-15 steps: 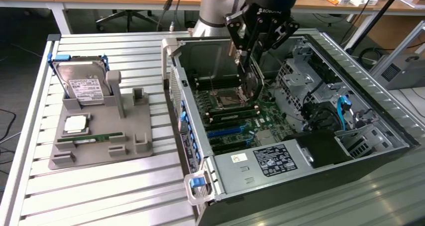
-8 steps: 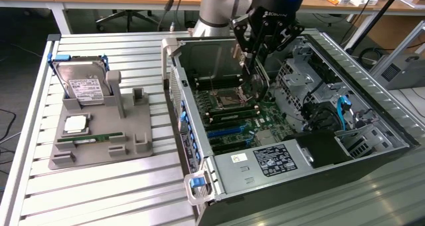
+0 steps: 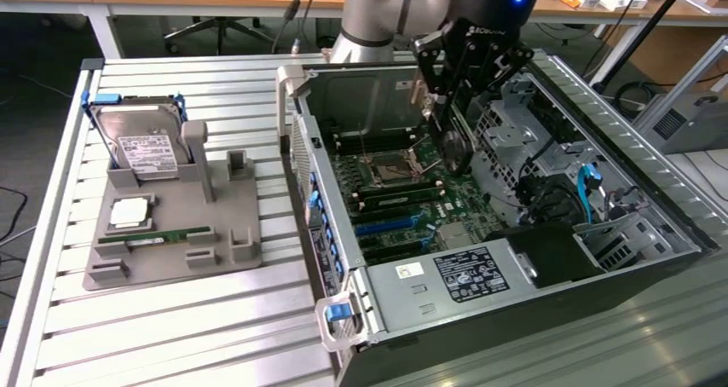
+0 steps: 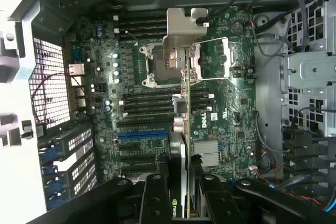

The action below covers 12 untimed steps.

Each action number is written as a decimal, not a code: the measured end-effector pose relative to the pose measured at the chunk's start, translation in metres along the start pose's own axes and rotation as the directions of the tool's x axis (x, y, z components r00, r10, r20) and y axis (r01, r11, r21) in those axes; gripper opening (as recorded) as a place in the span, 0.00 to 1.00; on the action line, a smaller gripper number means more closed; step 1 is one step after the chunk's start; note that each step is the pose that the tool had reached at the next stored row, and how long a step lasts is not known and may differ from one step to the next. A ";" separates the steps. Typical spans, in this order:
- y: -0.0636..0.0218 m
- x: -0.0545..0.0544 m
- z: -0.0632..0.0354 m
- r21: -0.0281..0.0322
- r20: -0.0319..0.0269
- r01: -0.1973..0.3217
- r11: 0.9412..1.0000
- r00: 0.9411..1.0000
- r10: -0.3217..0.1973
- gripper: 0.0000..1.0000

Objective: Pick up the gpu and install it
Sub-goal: 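Pick up the gpu and move the gpu toward the slot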

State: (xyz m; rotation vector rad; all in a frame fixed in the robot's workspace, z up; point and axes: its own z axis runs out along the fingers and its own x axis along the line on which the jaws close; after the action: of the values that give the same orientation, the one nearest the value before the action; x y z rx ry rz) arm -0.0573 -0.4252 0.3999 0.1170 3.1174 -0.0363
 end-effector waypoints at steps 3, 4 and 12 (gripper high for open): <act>0.0003 -0.004 0.0020 0.003 0.000 0.000 1.000 1.000 0.000 0.27; 0.0005 -0.005 0.0029 0.004 0.000 0.000 1.000 1.000 0.000 0.27; 0.0016 -0.018 0.0101 0.010 0.001 0.000 1.000 1.000 0.000 0.27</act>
State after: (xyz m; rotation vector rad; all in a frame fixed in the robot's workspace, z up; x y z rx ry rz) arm -0.0391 -0.4252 0.3901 0.1170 3.1169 -0.0514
